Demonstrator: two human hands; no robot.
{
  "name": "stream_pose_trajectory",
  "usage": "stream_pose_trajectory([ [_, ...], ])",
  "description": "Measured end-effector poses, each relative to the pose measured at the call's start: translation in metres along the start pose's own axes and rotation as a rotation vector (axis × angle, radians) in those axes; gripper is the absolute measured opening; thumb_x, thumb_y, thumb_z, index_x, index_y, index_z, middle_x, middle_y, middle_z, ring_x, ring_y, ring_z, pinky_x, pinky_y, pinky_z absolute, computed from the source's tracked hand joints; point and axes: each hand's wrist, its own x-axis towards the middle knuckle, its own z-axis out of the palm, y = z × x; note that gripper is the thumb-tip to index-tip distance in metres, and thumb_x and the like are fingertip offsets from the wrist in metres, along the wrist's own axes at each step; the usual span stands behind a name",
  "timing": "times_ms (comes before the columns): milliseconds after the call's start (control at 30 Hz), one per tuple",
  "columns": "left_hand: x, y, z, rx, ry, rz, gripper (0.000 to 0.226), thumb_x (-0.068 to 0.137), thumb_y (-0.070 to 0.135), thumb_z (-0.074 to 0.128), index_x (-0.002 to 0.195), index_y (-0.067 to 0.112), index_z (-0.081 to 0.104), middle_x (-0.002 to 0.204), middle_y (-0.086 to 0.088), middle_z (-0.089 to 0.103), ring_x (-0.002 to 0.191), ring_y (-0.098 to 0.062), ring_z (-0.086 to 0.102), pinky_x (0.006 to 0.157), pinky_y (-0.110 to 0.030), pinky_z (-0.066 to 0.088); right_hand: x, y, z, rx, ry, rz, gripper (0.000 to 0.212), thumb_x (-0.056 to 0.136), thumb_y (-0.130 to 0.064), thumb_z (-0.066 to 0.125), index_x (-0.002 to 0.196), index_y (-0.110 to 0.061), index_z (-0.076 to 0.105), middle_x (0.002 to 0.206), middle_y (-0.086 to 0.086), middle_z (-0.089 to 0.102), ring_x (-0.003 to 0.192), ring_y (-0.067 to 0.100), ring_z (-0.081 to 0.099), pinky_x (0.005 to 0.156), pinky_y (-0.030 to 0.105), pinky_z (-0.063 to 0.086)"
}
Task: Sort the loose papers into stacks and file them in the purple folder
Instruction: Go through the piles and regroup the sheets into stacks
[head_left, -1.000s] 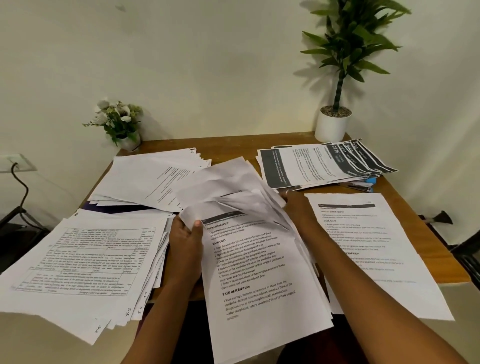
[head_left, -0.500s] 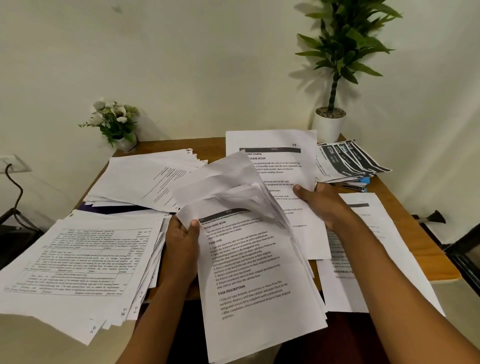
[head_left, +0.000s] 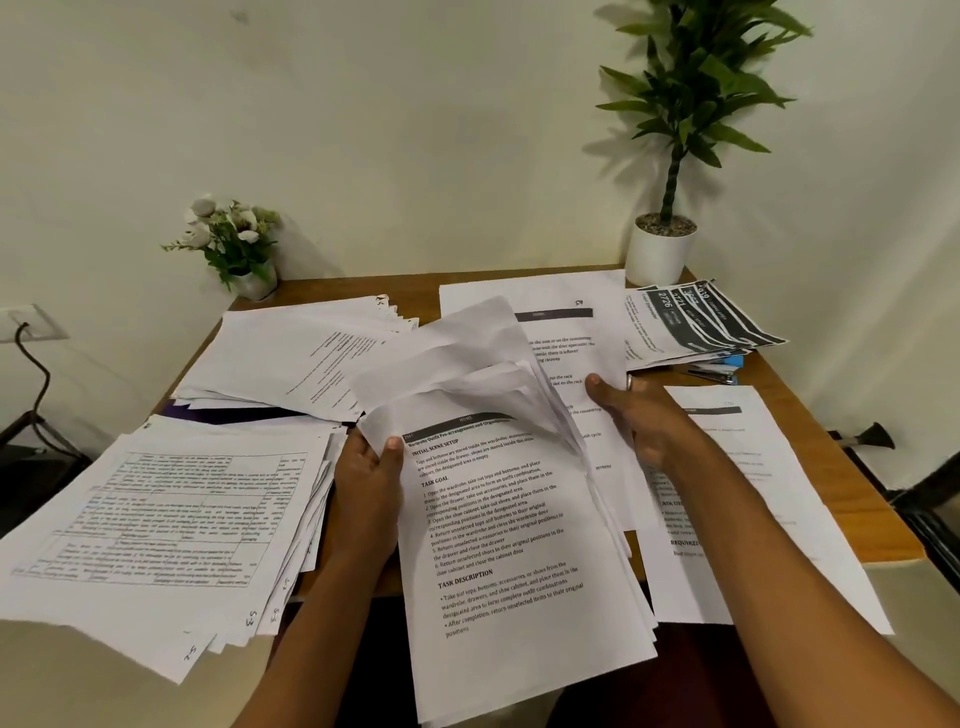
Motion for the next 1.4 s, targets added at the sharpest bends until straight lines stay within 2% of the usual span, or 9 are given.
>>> stream_pose_trajectory([
  [100,0.000,0.000,0.001,0.039,-0.035,-0.038,0.028,0.103,0.023,0.056,0.131,0.024,0.059,0.107,0.004,0.076,0.093,-0.015,0.075,0.079,-0.040,0.061,-0.003,0.002,0.008,-0.263,-0.044,-0.031,0.036,0.093,-0.029,0.073,0.127,-0.018,0.068,0.116,0.000,0.076,0.110,0.022,0.071,0.102,0.047,0.052],
  [267,0.000,0.005,0.006,0.063,-0.039,-0.096,0.023,0.104,0.022,0.054,0.126,0.025,0.060,0.104,0.002,0.076,0.087,-0.017,0.075,0.063,-0.030,0.059,-0.012,0.007,0.031,-0.512,-0.126,0.066,0.025,0.093,-0.038,0.071,0.102,-0.015,0.075,0.091,0.006,0.078,0.085,0.027,0.074,0.069,0.037,0.062],
  [400,0.013,0.010,0.012,0.061,0.004,-0.216,0.018,0.104,0.022,0.053,0.119,0.024,0.062,0.103,-0.002,0.075,0.085,-0.021,0.074,0.063,-0.035,0.057,-0.017,0.010,0.044,-0.331,-0.139,0.133,0.031,0.100,-0.049,0.057,0.116,-0.026,0.069,0.108,-0.001,0.077,0.103,0.020,0.071,0.087,0.035,0.056],
  [500,0.019,0.018,0.017,-0.010,0.068,-0.273,0.017,0.103,0.020,0.054,0.120,0.020,0.060,0.102,-0.003,0.073,0.085,-0.021,0.071,0.062,-0.033,0.055,-0.020,0.009,0.039,-0.150,-0.181,0.146,0.067,0.082,-0.075,0.056,0.138,-0.037,0.054,0.130,-0.008,0.068,0.120,0.017,0.065,0.103,0.040,0.050],
  [767,0.022,0.073,0.037,-0.132,-0.116,-0.058,0.032,0.097,0.035,0.066,0.127,0.023,0.064,0.108,0.001,0.076,0.091,-0.020,0.076,0.074,-0.040,0.062,-0.033,-0.001,0.049,-0.096,0.043,-0.134,0.025,0.092,-0.009,0.071,0.116,-0.016,0.066,0.110,0.004,0.077,0.095,0.016,0.075,0.083,0.035,0.061],
  [867,0.023,0.102,0.040,-0.128,-0.287,0.004,0.030,0.096,0.036,0.067,0.120,0.018,0.068,0.108,-0.003,0.077,0.096,-0.025,0.076,0.082,-0.045,0.061,-0.028,-0.022,0.057,-0.019,0.088,-0.257,0.020,0.095,-0.007,0.067,0.113,-0.018,0.067,0.097,-0.008,0.078,0.090,0.009,0.075,0.071,0.021,0.058],
  [1033,0.031,0.104,0.035,-0.055,-0.352,-0.131,0.028,0.094,0.027,0.071,0.119,0.015,0.068,0.105,-0.007,0.078,0.095,-0.030,0.075,0.089,-0.055,0.059,-0.016,-0.036,0.071,0.047,0.091,-0.246,0.014,0.099,-0.009,0.062,0.108,-0.016,0.070,0.100,-0.005,0.078,0.100,0.017,0.074,0.085,0.028,0.059],
  [1233,0.019,0.111,0.032,0.088,-0.233,0.296,0.024,0.092,0.041,0.070,0.110,0.024,0.070,0.101,0.005,0.077,0.091,-0.012,0.075,0.076,-0.032,0.062,-0.021,-0.033,0.074,-0.007,0.147,-0.460,0.019,0.094,-0.025,0.072,0.113,-0.024,0.069,0.115,-0.004,0.075,0.111,0.016,0.070,0.098,0.041,0.055],
  [1400,0.020,0.125,0.038,0.080,-0.235,0.367,0.025,0.093,0.044,0.068,0.113,0.030,0.065,0.105,0.012,0.074,0.095,-0.007,0.073,0.073,-0.024,0.061,-0.027,-0.056,0.079,-0.063,0.122,-0.535,0.015,0.090,-0.018,0.076,0.100,-0.027,0.069,0.097,-0.009,0.078,0.098,0.016,0.074,0.089,0.039,0.060],
])
